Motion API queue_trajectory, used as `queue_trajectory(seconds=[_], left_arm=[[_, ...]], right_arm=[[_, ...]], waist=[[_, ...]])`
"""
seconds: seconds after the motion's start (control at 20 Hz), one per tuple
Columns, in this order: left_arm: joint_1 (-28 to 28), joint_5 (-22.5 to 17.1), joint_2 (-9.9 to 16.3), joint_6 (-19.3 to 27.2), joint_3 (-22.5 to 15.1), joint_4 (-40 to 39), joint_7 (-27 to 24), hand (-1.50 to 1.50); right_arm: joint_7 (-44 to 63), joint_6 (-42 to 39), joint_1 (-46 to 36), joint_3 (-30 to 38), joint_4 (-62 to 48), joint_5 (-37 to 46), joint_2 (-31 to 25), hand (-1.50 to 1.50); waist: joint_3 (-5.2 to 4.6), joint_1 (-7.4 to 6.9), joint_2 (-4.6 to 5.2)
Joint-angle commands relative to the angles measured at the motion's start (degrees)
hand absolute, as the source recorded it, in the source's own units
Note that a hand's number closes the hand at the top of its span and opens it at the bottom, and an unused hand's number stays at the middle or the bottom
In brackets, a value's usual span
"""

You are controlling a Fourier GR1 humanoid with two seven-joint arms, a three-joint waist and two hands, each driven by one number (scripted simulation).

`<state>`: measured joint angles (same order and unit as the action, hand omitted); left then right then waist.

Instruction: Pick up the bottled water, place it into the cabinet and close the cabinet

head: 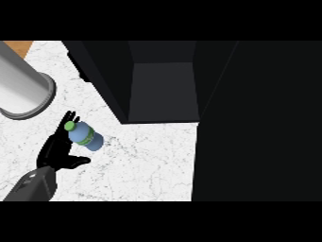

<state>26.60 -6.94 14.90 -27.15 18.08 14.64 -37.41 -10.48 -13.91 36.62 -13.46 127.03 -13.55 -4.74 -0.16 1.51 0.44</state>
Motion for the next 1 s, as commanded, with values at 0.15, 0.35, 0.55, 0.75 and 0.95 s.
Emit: queue_trajectory(seconds=[0.15, 0.35, 0.55, 0.75, 0.95], left_arm=[[2.23, -1.89, -0.33, -5.81, 1.37, -3.41, 0.47, -1.50], [1.79, -2.02, -0.66, -9.04, 1.53, -4.54, -0.56, -1.50], [3.03, -2.30, -2.55, -8.91, 1.49, -4.64, 0.84, -1.50], [3.17, -2.92, -3.91, -10.94, 1.65, -4.25, 1.03, -1.50], [1.99, -1.54, -3.28, -14.06, 0.17, -3.12, -0.27, -1.50]], right_arm=[[-2.41, -0.59, 1.36, -0.73, -1.59, 0.72, 0.27, -1.50], [0.09, 1.53, -0.29, -1.28, 1.28, 0.86, 1.07, -1.50], [1.75, -0.57, 2.83, -0.47, 2.89, -2.02, -1.58, -1.50], [0.88, 0.77, -0.41, -1.31, -0.68, -0.07, 0.13, -1.50], [-0.88, -0.53, -0.72, -0.45, -1.95, -1.91, -0.12, -1.50]], waist=[[0.05, -0.24, -0.19], [-0.02, -0.01, 0.01], [-0.01, 0.21, -0.04], [0.02, -0.12, -0.08], [0.03, -0.13, -0.07]])
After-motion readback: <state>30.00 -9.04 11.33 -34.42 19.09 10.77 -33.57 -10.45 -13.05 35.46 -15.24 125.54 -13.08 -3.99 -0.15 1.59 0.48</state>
